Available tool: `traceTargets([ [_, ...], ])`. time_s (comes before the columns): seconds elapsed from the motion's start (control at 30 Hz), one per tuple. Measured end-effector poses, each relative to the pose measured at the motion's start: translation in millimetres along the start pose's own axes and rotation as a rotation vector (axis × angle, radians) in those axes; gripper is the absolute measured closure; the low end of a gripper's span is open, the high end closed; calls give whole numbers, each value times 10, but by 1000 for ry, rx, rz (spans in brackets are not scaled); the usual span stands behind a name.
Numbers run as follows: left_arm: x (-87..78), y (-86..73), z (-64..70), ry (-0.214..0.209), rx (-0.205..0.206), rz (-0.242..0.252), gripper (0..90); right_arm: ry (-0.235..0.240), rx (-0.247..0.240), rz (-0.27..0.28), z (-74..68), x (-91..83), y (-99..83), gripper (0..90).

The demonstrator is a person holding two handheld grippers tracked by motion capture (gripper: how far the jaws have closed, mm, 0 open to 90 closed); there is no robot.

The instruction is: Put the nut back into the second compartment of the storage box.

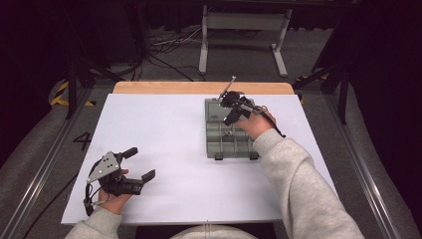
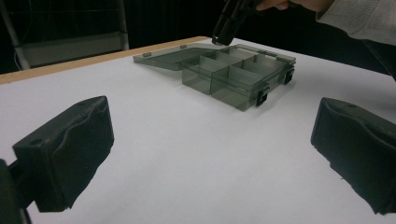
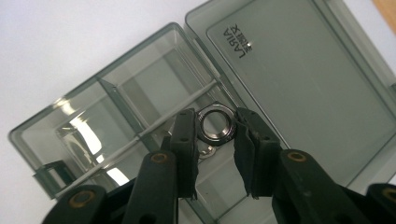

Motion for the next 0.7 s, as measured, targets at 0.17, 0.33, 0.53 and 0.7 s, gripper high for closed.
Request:
traceTargets([
  [0.17, 4, -2, 3, 1, -4, 1, 0, 5, 23, -26, 22, 107, -73, 699],
  [0.33, 7, 0, 2, -2, -5, -1, 0, 14, 27, -25, 33, 183, -128, 642],
  [0.53, 1, -1, -3, -3, -3, 1, 0, 42, 65, 98, 48, -102, -131, 379],
  [0.7, -3, 1, 3, 3, -9, 4, 0, -32, 26, 390, -46, -581, -325, 100],
])
Point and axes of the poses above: each handheld gripper's, and its own axes: x roughly forward along the jaws, y roughly out of its top, z roughly to its right, the point moved 3 cm from there along x, roughly forward along the jaws, and after that the axes turned 14 degrees about z, right-handed, at the moved point
